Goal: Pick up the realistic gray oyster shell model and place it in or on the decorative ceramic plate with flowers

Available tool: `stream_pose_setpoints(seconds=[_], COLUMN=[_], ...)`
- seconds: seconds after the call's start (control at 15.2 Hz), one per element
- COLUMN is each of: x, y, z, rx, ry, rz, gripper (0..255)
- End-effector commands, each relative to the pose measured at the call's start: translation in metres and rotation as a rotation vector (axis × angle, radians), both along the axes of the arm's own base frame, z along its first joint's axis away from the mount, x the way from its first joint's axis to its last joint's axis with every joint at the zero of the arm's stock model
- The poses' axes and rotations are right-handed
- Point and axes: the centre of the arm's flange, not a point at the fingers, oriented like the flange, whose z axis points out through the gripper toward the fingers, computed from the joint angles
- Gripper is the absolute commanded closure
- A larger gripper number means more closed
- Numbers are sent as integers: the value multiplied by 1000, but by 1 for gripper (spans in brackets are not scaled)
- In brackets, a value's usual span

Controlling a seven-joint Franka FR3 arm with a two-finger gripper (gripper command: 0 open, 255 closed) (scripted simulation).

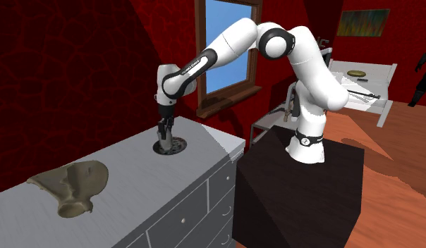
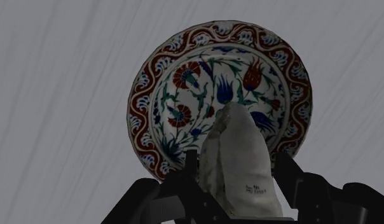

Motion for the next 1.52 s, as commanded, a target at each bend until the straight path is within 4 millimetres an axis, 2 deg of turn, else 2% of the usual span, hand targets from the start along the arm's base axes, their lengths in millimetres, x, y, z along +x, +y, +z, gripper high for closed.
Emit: stream_pose_setpoints(seconds=[0.0, 0.2, 0.66, 0.73, 1.06, 1.32, 1.45], x=[0, 0, 0, 0, 0, -8, -8], y=[-1, -1, -1, -2, -1, -1, -1], z=[-11, -25, -25, -25, -25, 24, 24], rx=[-1, -1, -1, -1, -1, -1, -1], ry=[0, 0, 0, 0, 0, 0, 0], rz=[0, 0, 0, 0, 0, 0, 0], gripper=[255, 255, 255, 0, 0, 0, 0])
